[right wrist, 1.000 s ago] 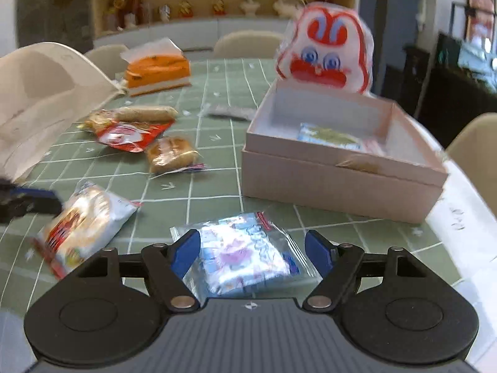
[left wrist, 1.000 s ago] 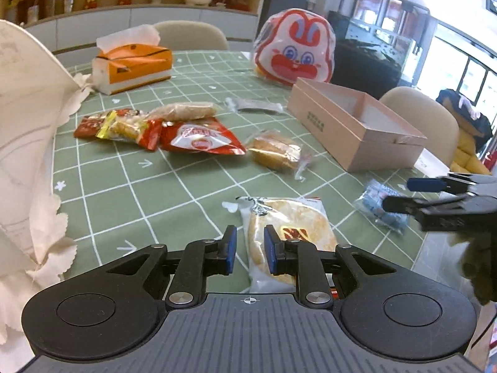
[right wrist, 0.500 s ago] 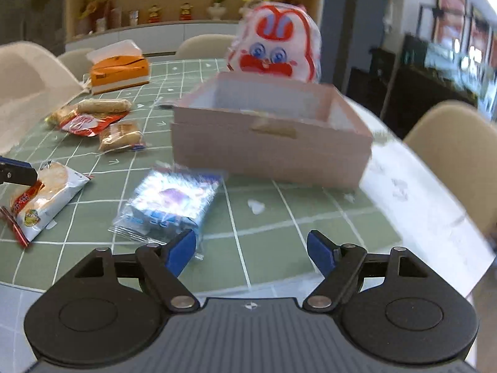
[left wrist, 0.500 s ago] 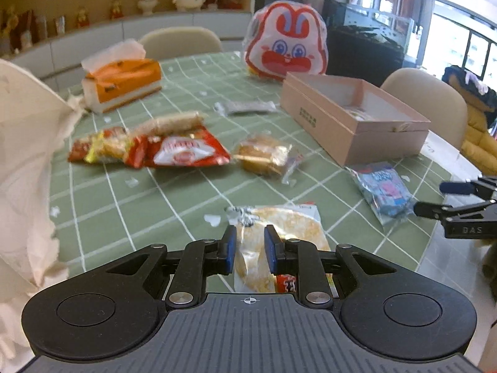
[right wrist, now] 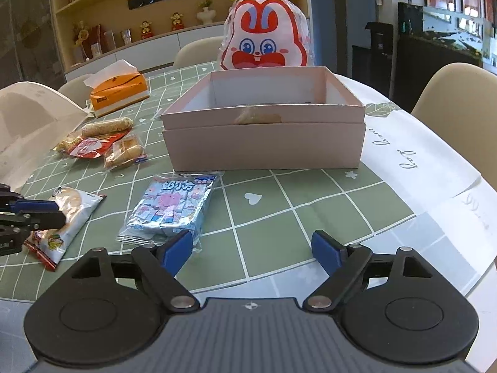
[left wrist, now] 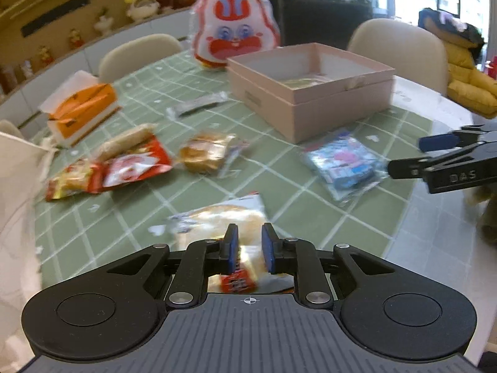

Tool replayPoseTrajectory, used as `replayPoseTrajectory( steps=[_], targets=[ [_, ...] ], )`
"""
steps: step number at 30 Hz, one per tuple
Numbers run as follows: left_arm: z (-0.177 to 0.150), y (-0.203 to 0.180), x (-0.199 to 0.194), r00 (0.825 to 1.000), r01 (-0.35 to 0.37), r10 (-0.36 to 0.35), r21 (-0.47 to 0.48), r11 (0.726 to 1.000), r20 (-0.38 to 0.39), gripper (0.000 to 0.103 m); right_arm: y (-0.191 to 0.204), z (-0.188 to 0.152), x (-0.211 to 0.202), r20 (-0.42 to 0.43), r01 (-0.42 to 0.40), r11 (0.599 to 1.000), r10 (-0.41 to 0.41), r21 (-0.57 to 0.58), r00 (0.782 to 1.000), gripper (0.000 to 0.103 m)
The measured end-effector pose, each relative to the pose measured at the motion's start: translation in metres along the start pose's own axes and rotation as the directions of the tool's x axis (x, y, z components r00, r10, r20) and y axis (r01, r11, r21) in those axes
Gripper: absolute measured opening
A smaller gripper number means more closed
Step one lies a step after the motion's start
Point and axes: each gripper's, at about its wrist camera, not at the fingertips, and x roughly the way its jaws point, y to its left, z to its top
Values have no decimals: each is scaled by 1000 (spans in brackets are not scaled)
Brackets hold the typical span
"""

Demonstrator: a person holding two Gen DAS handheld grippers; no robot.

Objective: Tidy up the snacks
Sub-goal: 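Close the left tool on the round rice cracker bag while the right tool reaches the pink candy bag, then lift the rice cracker bag with the left tool while the right tool grasps and lifts the pink candy bag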

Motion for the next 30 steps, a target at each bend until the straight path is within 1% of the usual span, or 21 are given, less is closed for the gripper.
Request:
replayPoseTrajectory(
  steps=[1,2,4,5,6,7,9,11,14,15,16,17,19,21,23,24,25,26,28,30],
  targets=[
    [1,-3,1,1000,18,-18,5,1000,-4,29,0,0,0,0,-5,1000,5,1,1000,86],
    [1,-7,1,1000,18,-17,19,1000,-7,34,0,0,0,1,-8,1000,8,1,1000,86],
    [2,-15,3,999,35,-34,54,998,-16,58,-1,0,-1,2,-14,1000,14,4,1000,86],
    [2,-19,4,999,47,-46,66,997,-21,63,-1,0,-1,2,-16,1000,16,6,1000,87],
    [2,-22,5,998,57,-56,74,996,-24,71,-1,0,-1,2,-18,1000,18,7,1000,87],
    [1,-23,6,998,67,-65,79,995,-25,76,-1,0,-1,3,-18,1000,18,9,1000,87],
    [-1,-22,4,997,76,-76,76,994,-14,75,-1,0,-1,3,-22,1000,22,11,1000,87],
    [-3,-18,-1,997,73,-74,57,996,5,72,-1,-1,-1,3,-24,1000,24,11,1000,87],
    [-7,-2,-13,999,10,-10,11,1000,41,70,-1,-1,-1,3,-28,1000,28,10,1000,88],
    [-8,9,-14,999,0,2,-38,999,39,69,-1,-1,-1,3,-30,1000,30,10,1000,88],
    [-8,19,-14,1000,5,-2,-88,996,30,69,-1,-1,-1,2,-33,999,33,10,999,88],
    [-9,29,-12,1000,12,-10,-146,989,20,69,-2,-1,-1,2,-37,999,37,10,999,89],
    [-11,50,-7,1000,16,-16,-259,966,4,69,-3,-1,-1,3,-43,999,43,12,999,89],
    [-13,60,-2,1000,25,-28,-308,951,-7,69,-4,-1,-2,5,-50,999,50,18,999,89],
    [-13,58,5,998,49,-57,-308,950,-16,69,-4,-1,-2,5,-55,998,55,22,998,90],
    [-11,54,7,997,74,-79,-286,955,-4,73,-4,-1,-2,4,-57,998,57,20,998,91],
    [-9,49,9,997,80,-82,-263,961,3,75,-3,-1,-1,1,-57,998,57,16,998,91],
    [-7,45,11,997,79,-81,-243,967,1,77,-2,-1,-1,-2,-56,998,56,10,998,92],
    [-3,34,16,997,73,-76,-199,977,-5,84,1,-1,0,-11,-46,999,46,-11,999,93],
    [-2,20,25,996,70,-76,-144,987,-38,88,5,0,2,-24,-34,999,34,-38,999,95]
  ],
)
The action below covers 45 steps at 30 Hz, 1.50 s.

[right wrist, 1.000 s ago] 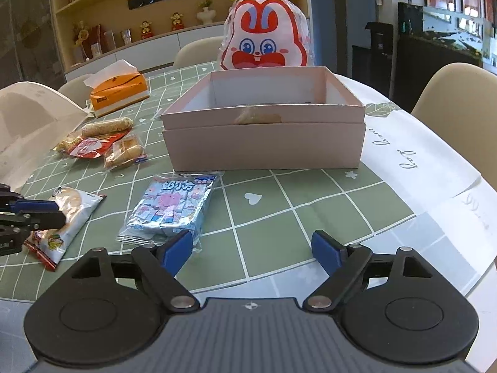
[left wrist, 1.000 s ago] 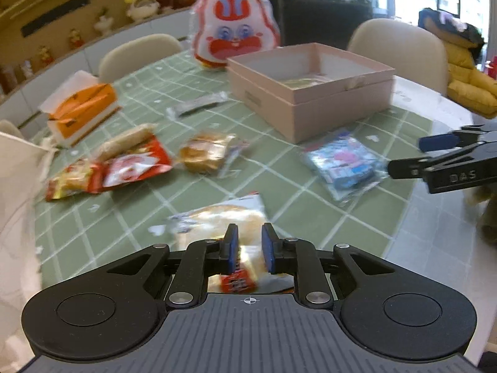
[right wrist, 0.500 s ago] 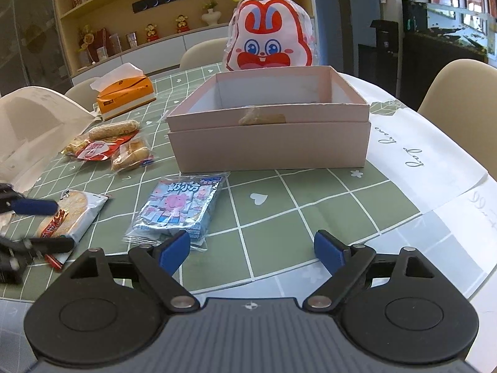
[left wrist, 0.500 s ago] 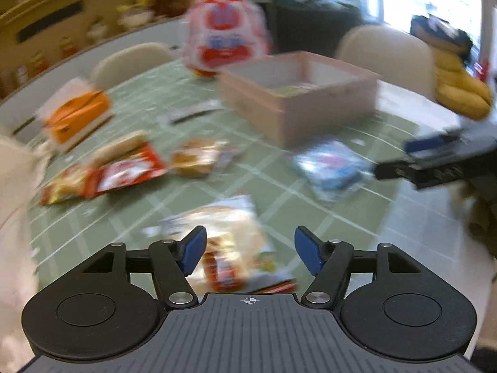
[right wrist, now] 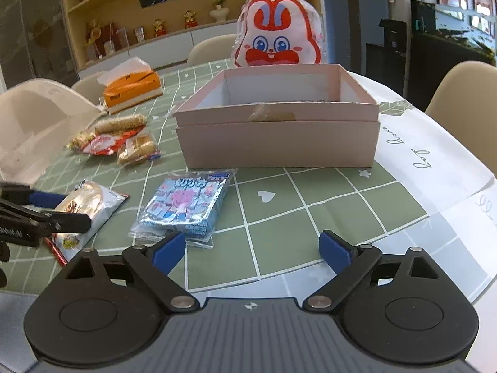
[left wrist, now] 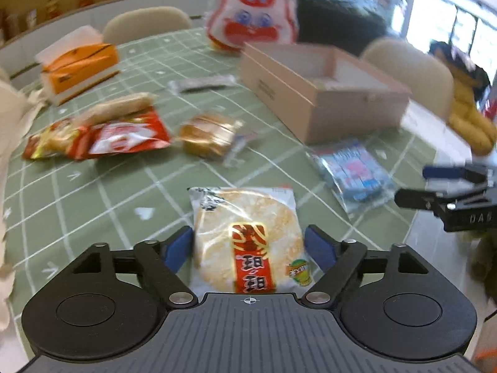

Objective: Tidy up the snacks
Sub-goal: 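Lift the rice cracker bag with the left tool while the right tool grasps and lifts the pink candy bag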

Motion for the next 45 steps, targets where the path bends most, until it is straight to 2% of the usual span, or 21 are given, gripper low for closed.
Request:
replayPoseTrajectory(
  steps=[2,6,11,14,18,23,27,29,30,33,39,43,45],
  targets=[
    [-3,-14,3,1000,-17,15,78,997,22,91,5,1,3,-18,13,999,-14,-35,1000,97],
    [-4,-13,1,998,36,-39,72,997,42,82,13,1,8,-55,27,994,-33,-103,998,103],
    [-12,8,-12,994,77,-77,8,997,78,82,13,4,8,-77,22,994,-31,-110,997,103],
    [-16,23,-19,993,72,-67,-43,996,98,82,14,4,7,-65,31,997,-36,-73,997,102],
    [-19,37,-22,994,69,-59,-101,993,97,82,25,11,6,-27,-19,1000,20,20,999,100],
    [-21,34,-28,993,90,-82,-93,992,91,82,54,26,24,-19,12,1000,-11,16,1000,99],
    [-24,25,-33,992,96,-90,-64,993,89,82,70,29,41,-34,46,999,-46,-11,998,91],
    [-25,21,-35,991,104,-98,-54,993,91,82,78,28,40,-30,66,997,-68,-45,997,73],
    [-25,19,-37,990,111,-106,-47,993,92,82,79,28,38,-30,72,996,-74,-62,997,68],
    [-27,12,-40,988,125,-122,-27,992,95,82,77,23,24,-45,36,996,-40,-83,998,61],
    [-31,-12,-47,981,179,-180,13,984,73,82,60,9,-27,-24,31,994,-33,-106,999,60],
    [-23,-35,-62,969,229,-233,51,972,87,82,39,13,-72,41,37,994,-32,-105,999,60],
    [-7,-44,-73,958,253,-261,73,965,118,82,25,28,-98,114,53,994,-42,-100,993,60]
  ],
)
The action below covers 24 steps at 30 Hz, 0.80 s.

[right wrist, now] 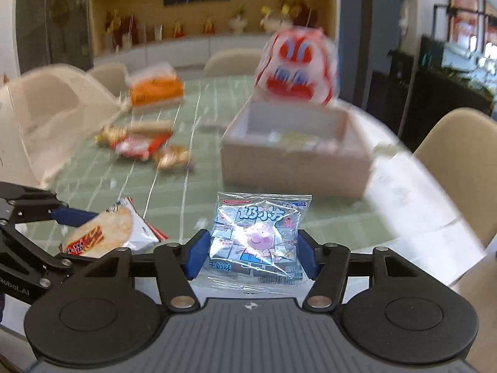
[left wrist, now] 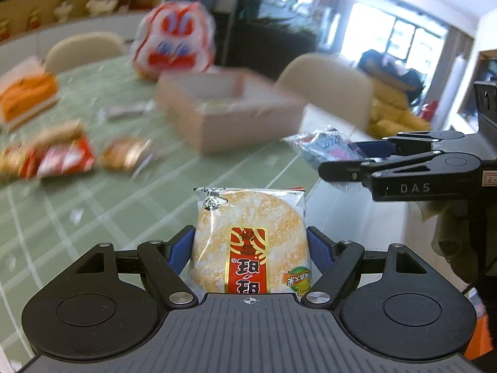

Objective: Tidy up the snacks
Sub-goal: 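Lift the rice cracker bag with the left tool while the right tool grasps and lifts the pink candy bag, then open both tools over the pink box to drop both snacks inside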

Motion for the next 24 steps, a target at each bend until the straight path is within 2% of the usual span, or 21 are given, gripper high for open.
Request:
replayPoseTrajectory(
  steps=[3,5,7,9,11,12,14,16,18,21,24],
  targets=[
    [45,-10,-8,995,-9,5,38,999,99,82,-23,35,-25,126,34,999,-34,5,991,60],
    [80,-7,-3,986,-34,31,17,999,165,82,-40,60,-31,191,51,999,-52,10,980,60],
    [117,2,18,981,-20,27,-42,999,193,82,-61,86,-27,226,64,997,-74,52,971,60],
    [148,13,55,981,36,-15,-102,994,194,82,-78,104,-15,236,61,995,-79,84,969,60],
    [170,20,101,987,64,-45,-128,990,152,82,-95,117,6,218,64,991,-88,113,972,60],
    [179,22,128,993,52,-37,-123,991,114,82,-103,122,22,192,68,989,-92,129,977,60],
    [188,22,180,999,-12,14,-51,999,43,82,-114,125,49,142,66,985,-89,161,986,60],
    [189,18,217,997,-71,71,51,996,-3,82,-125,126,74,95,53,981,-72,187,993,60],
    [183,18,237,996,-78,84,120,990,-43,82,-131,126,101,52,33,982,-43,184,998,60],
    [175,17,250,993,-14,32,164,986,-110,82,-126,131,140,-3,7,987,-7,160,1000,60],
    [166,15,252,994,-11,33,202,979,-106,82,-119,142,189,-76,-47,985,60,169,995,60]
  ],
)
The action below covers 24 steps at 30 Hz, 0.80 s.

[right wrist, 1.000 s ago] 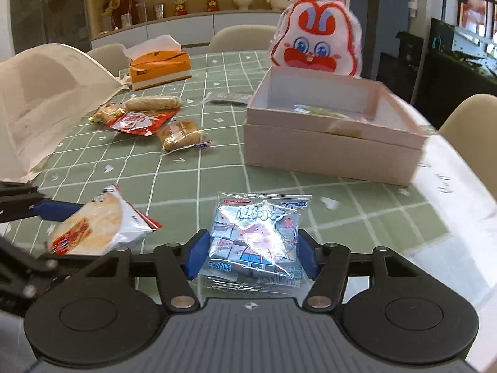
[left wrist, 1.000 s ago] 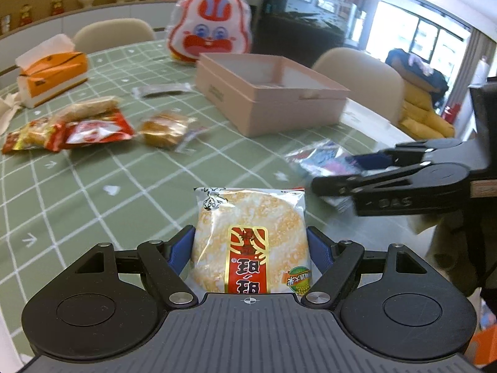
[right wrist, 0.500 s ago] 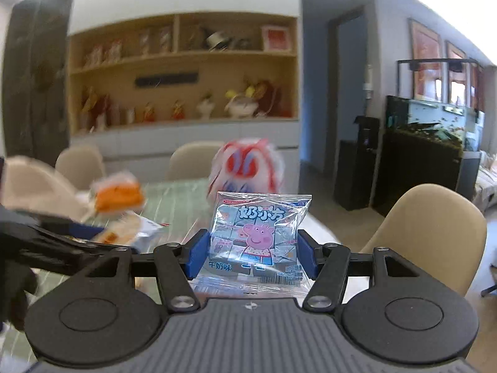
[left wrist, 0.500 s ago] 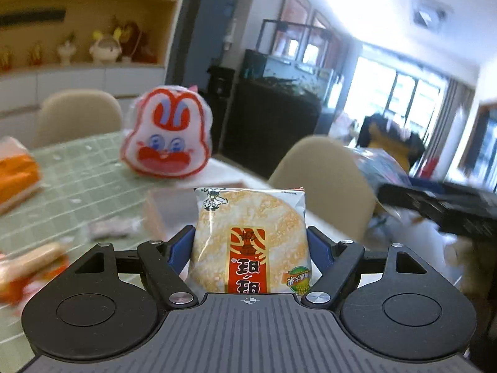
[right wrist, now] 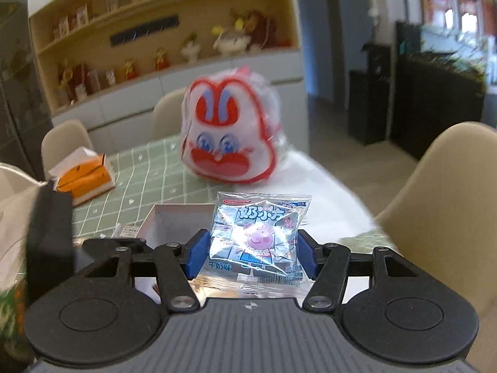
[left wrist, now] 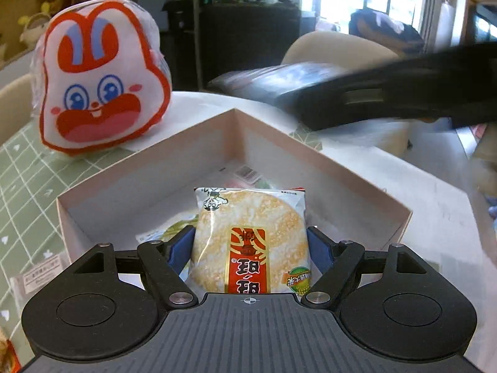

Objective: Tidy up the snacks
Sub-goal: 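Open both tools over the pink box to drop both snacks inside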

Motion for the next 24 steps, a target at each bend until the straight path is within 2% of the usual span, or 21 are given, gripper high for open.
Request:
replayPoseTrajectory(
  steps=[5,7,10,13,16,19,22,24],
  targets=[
    [-7,15,-9,998,-45,46,-37,998,51,82,14,-2,56,-138,-46,999,49,24,989,60],
    [-12,20,-18,996,-41,44,-49,998,76,82,17,-7,66,-164,-37,999,39,18,986,60],
    [-19,22,-40,984,-49,58,-58,997,166,79,22,-14,81,-221,10,1000,-10,0,975,61],
    [-23,26,-53,981,-43,57,-74,996,188,79,23,-15,79,-201,39,999,-43,-25,979,62],
    [-26,40,-66,983,-11,40,-156,988,181,79,20,-10,58,-138,2,1000,0,17,990,71],
    [-33,59,-88,979,20,37,-270,963,203,79,24,-2,33,-77,-1,1000,2,12,997,77],
    [-53,82,-121,975,33,65,-426,904,213,78,40,2,14,-25,29,999,-30,-19,999,78],
    [-72,96,-141,972,24,99,-508,861,212,78,57,1,6,-6,13,999,-13,-39,1000,78]
  ],
)
